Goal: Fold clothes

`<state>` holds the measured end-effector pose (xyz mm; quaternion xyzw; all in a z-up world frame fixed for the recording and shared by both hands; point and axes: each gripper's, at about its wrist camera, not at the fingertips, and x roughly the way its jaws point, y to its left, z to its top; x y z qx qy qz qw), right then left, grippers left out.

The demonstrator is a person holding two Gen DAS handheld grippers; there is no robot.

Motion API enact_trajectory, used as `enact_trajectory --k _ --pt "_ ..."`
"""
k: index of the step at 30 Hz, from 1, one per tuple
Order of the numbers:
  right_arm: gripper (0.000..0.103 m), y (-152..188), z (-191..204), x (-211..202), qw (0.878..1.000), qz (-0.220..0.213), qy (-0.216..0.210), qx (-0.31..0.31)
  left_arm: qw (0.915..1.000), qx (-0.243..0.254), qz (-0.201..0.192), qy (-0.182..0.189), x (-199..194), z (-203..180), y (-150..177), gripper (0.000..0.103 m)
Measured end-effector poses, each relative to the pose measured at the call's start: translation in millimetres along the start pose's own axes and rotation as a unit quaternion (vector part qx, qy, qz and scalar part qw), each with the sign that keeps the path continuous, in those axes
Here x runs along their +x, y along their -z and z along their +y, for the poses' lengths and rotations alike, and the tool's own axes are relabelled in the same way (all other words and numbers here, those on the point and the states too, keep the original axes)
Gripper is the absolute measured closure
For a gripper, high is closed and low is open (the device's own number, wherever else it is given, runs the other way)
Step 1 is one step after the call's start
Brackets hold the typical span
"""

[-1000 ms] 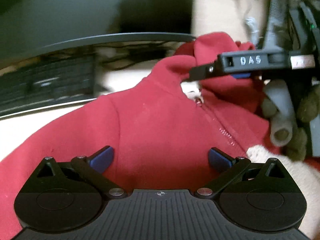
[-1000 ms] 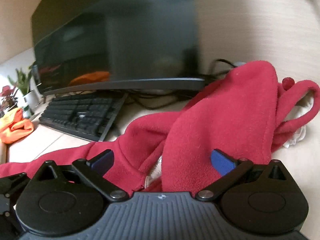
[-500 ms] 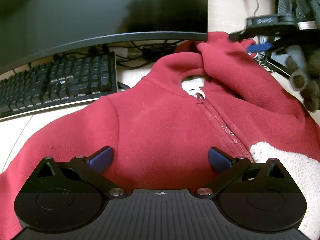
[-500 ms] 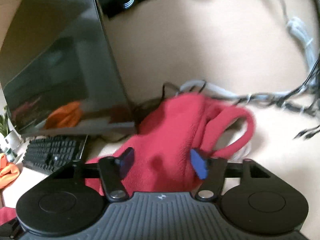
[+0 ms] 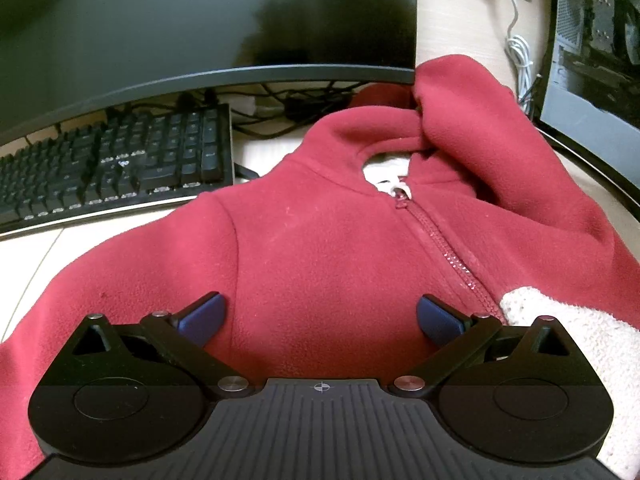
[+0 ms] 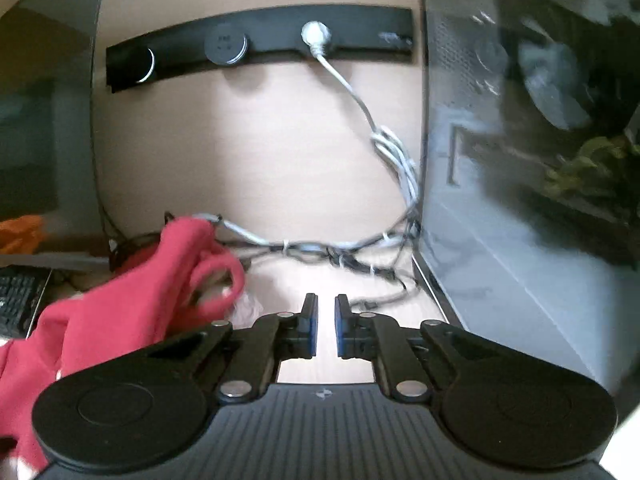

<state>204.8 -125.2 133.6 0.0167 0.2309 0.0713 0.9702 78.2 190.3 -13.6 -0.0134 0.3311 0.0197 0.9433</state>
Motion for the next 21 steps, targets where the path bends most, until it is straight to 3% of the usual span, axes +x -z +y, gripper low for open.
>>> enact_trajectory --k 2,3,4,5,8,13,17,19,21 --pt "0.063 4.3 3.1 -5.9 0.998 0.006 -0.057 0.018 1.0 0.0 0.0 0.0 0.2 -0.2 -0.1 0.0" --pt "0.027 5.9 6.3 -7.5 0.996 0.005 -0.085 0.027 1.0 0.0 0.0 0.0 0.2 -0.1 -0.1 0.0" --pt "0.006 7.0 15.5 -5.3 0.994 0.005 -0.107 0.034 1.0 -0.001 0.0 0.001 0.2 0.0 0.0 0.0" --pt "0.0 8.8 28.0 0.4 0.991 0.01 -0.127 0.039 1.0 -0.001 -0.001 0.001 0.1 0.1 0.0 0.0" --pt "0.0 13.5 56.0 23.4 0.984 0.054 -0.164 0.039 1.0 -0.003 -0.002 0.002 -0.4 0.5 0.4 0.0" --pt "0.0 11.4 124.3 61.9 0.988 0.084 -0.113 -0.064 1.0 -0.002 -0.002 -0.002 -0.6 -0.5 0.6 0.0" --pt "0.0 6.2 175.3 77.2 0.978 0.103 -0.124 -0.135 1.0 -0.004 -0.003 -0.002 -1.3 -2.1 0.8 0.0" --pt "0.0 20.0 201.0 77.6 0.967 0.103 -0.096 -0.212 1.0 -0.005 -0.003 -0.002 -1.7 -3.1 1.0 0.0" --pt "0.0 38.3 206.8 73.7 0.954 0.071 -0.031 -0.29 1.0 -0.007 -0.004 -0.001 -2.0 -2.7 1.0 0.0"
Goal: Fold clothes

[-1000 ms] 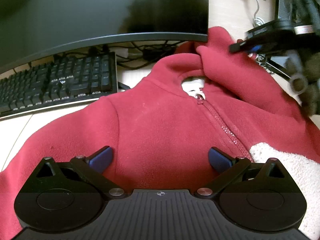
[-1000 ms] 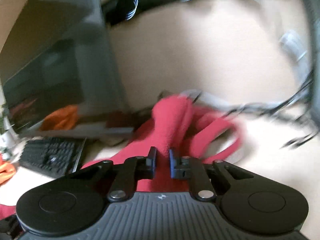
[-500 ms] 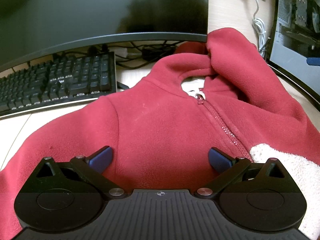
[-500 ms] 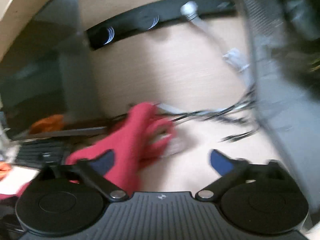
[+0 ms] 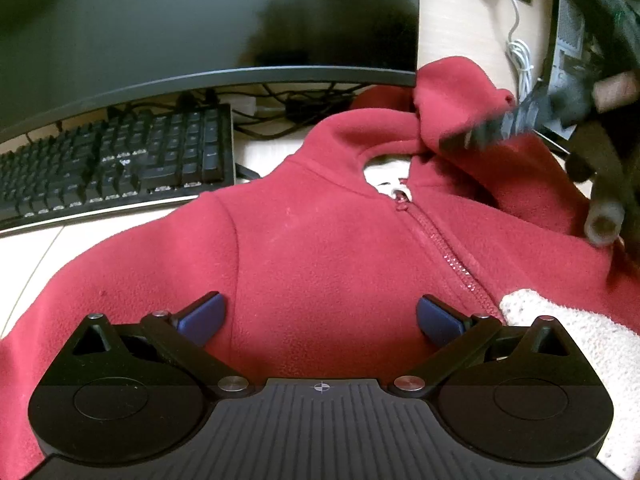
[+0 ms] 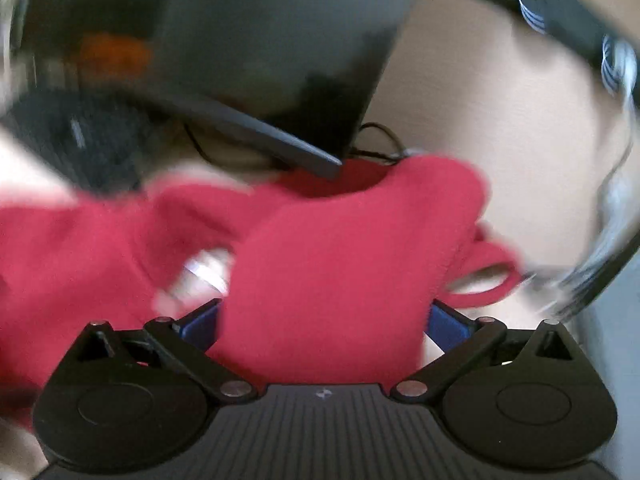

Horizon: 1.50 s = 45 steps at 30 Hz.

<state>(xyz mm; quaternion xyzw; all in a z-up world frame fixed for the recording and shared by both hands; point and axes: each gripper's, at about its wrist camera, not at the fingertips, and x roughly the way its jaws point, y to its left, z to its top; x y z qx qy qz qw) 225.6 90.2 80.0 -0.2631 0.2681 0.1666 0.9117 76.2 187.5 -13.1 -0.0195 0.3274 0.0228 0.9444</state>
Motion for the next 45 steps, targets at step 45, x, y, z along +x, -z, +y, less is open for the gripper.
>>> enact_trajectory --k 45 --pt "0.0 -14.9 -186.0 30.6 0.974 -0.02 0.009 0.225 0.9996 0.023 0.014 0.006 6.2 -2.8 -3.5 0.0"
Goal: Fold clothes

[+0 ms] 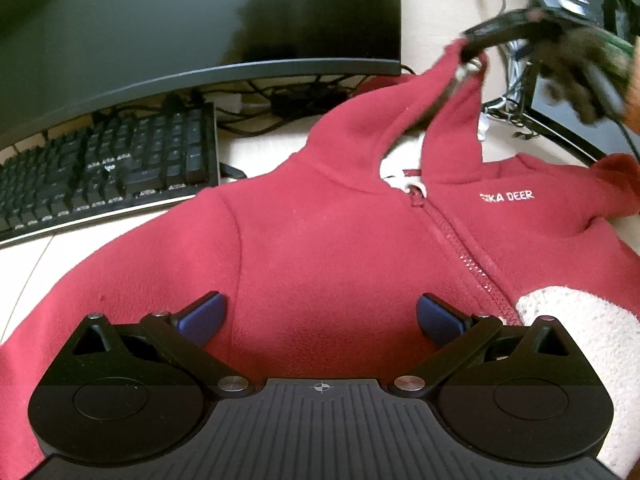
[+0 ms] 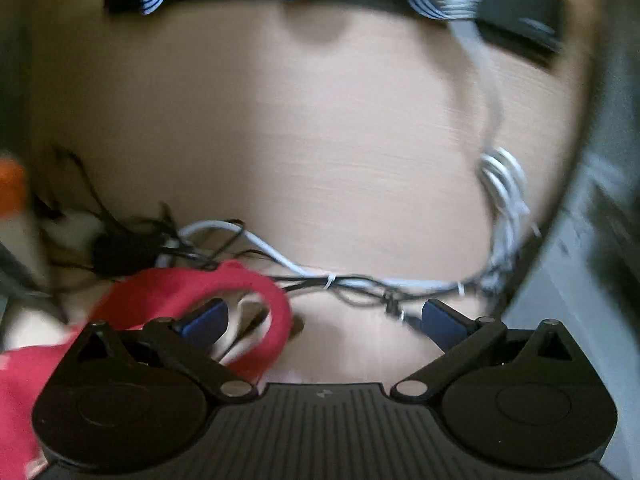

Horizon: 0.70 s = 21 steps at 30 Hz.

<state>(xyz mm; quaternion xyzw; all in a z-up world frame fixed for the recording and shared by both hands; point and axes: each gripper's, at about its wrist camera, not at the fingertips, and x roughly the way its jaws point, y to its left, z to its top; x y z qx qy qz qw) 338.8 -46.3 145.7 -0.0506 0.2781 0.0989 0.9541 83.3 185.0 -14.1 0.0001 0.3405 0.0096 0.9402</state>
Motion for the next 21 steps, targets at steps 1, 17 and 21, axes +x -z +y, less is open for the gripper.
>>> enact_trajectory --k 1,17,21 --pt "0.0 13.0 -13.8 -23.1 1.0 -0.012 -0.014 0.019 1.0 0.0 0.001 0.0 0.2 -0.2 -0.1 0.0" --pt "0.0 154.4 -99.1 -94.4 0.957 0.124 -0.131 0.225 1.0 -0.001 -0.001 0.003 -0.7 0.3 0.2 0.0" --pt "0.0 76.2 -104.5 -140.2 0.955 -0.14 -0.123 0.231 1.0 -0.002 -0.003 0.004 -1.1 0.9 0.5 0.0"
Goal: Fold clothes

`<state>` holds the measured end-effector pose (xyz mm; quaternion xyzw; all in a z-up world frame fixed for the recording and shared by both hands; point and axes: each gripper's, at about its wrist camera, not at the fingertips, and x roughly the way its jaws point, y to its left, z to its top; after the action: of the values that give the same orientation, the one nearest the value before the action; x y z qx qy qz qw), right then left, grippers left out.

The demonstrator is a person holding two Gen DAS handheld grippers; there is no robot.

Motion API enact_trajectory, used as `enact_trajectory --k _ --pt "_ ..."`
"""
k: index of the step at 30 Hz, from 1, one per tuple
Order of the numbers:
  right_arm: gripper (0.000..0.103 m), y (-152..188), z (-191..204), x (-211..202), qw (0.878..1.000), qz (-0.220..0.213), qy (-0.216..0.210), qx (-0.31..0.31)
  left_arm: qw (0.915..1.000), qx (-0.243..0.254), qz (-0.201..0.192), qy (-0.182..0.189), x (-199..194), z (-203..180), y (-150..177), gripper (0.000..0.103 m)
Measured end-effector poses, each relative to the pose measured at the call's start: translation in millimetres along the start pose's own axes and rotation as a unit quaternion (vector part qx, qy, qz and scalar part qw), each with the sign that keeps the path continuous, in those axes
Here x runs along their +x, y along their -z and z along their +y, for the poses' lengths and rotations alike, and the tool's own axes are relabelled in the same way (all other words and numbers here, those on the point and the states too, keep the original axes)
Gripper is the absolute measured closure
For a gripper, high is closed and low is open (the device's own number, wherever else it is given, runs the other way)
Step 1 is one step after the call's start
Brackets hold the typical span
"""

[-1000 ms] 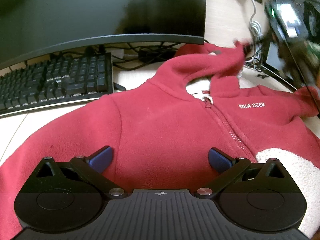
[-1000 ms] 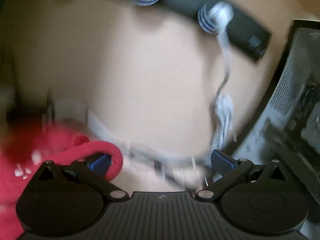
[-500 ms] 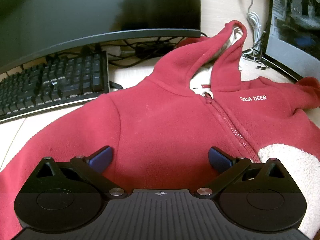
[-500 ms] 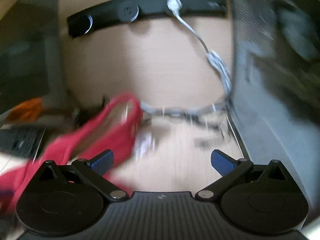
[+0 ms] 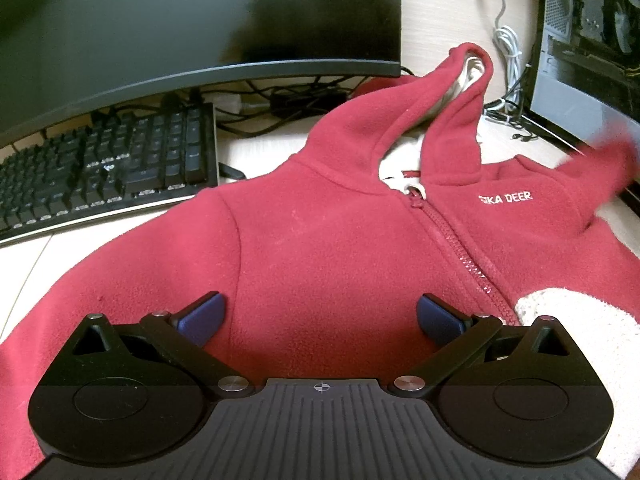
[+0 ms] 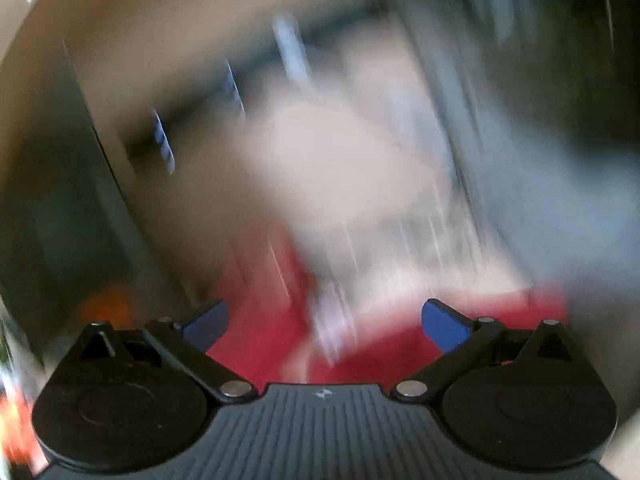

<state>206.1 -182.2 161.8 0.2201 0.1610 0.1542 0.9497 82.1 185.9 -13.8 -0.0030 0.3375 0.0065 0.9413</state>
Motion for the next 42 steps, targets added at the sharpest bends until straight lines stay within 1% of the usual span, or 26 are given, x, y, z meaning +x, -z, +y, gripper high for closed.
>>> enact_trajectory --k 1,3,5,6,8,10,12,14,17,20,22,23,26,29,31,34,36,37,39,40,41,42 --pt "0.0 -13.2 7.4 -11.2 0.999 -0.046 -0.012 -0.008 1.0 -0.001 -0.001 0.001 -0.4 0.3 0.3 0.0" --pt "0.0 -27.1 17.0 -19.2 0.997 -0.06 -0.027 -0.046 1.0 -0.005 -0.004 0.003 -1.5 1.3 0.9 0.0" --pt "0.0 -21.0 20.2 -12.0 0.995 -0.021 0.007 -0.094 0.9999 -0.01 -0.007 0.006 -2.4 2.5 1.3 0.0" --pt "0.0 -8.1 18.9 -6.2 0.993 0.006 0.027 -0.116 0.9999 -0.012 -0.008 0.007 -2.8 3.0 1.5 0.0" --pt "0.0 20.6 15.2 5.3 0.984 0.058 0.063 -0.156 0.9997 -0.017 -0.01 0.011 -3.4 4.5 1.8 0.0" --pt "0.0 52.0 7.5 17.5 0.974 0.109 0.083 -0.179 0.9997 -0.019 -0.01 0.011 -3.2 4.8 1.5 0.0" --pt "0.0 71.9 0.6 29.4 0.971 0.142 0.081 -0.175 0.9997 -0.019 -0.009 0.012 -3.0 5.1 1.2 0.0" --pt "0.0 76.7 -5.8 49.9 0.972 0.169 0.068 -0.15 0.9997 -0.019 -0.008 0.013 -2.7 5.3 0.9 0.0" --pt "0.0 79.5 -11.4 85.2 0.971 0.203 0.06 -0.114 0.9996 -0.021 -0.009 0.014 -2.9 6.0 0.8 0.0" --pt "0.0 83.3 -19.9 125.3 0.965 0.246 0.051 -0.074 0.9997 -0.021 -0.009 0.013 -2.8 5.5 1.1 0.0" --pt "0.0 88.0 -28.0 140.8 0.965 0.25 0.053 -0.055 0.9997 -0.02 -0.008 0.012 -2.6 5.2 1.1 0.0" --pt "0.0 89.6 -28.3 144.1 0.965 0.249 0.058 -0.058 0.9997 -0.02 -0.008 0.011 -2.6 4.9 1.1 0.0" --pt "0.0 91.1 -29.8 133.1 0.965 0.245 0.081 -0.054 0.9997 -0.019 -0.008 0.011 -2.4 4.7 1.0 0.0" --pt "0.0 96.4 -39.6 97.7 0.965 0.229 0.123 -0.048 0.9997 -0.021 -0.008 0.013 -2.6 5.8 1.2 0.0" --pt "0.0 101.6 -42.1 70.3 0.965 0.221 0.134 -0.047 0.9996 -0.023 -0.009 0.016 -2.5 7.1 1.2 0.0" --pt "0.0 104.2 -32.4 30.0 0.971 0.205 0.113 -0.048 0.9995 -0.024 -0.009 0.018 -1.9 8.6 1.0 0.0" --pt "0.0 102.2 -19.8 -4.5 0.98 0.174 0.085 -0.057 0.9995 -0.023 -0.009 0.018 -1.4 9.2 0.7 0.0" --pt "0.0 101.4 -14.7 -20.9 0.982 0.157 0.082 -0.065 0.9996 -0.022 -0.008 0.018 -1.2 9.3 0.6 0.0" --pt "0.0 100.9 -15.7 -42.7 0.983 0.139 0.101 -0.072 0.9996 -0.021 -0.008 0.018 -1.0 9.7 0.4 0.0" --pt "0.001 100.1 -23.8 -48.3 0.982 0.136 0.116 -0.058 0.9995 -0.022 -0.009 0.019 -1.0 10.2 0.4 0.0" --pt "0.003 100.2 -34.6 -49.1 0.982 0.137 0.125 -0.037 0.9995 -0.023 -0.009 0.02 -1.1 10.7 0.5 0.0" --pt "0.015 100.1 -46.2 -48.3 0.981 0.141 0.132 -0.008 0.9995 -0.023 -0.009 0.02 -1.1 10.7 0.5 0.0"
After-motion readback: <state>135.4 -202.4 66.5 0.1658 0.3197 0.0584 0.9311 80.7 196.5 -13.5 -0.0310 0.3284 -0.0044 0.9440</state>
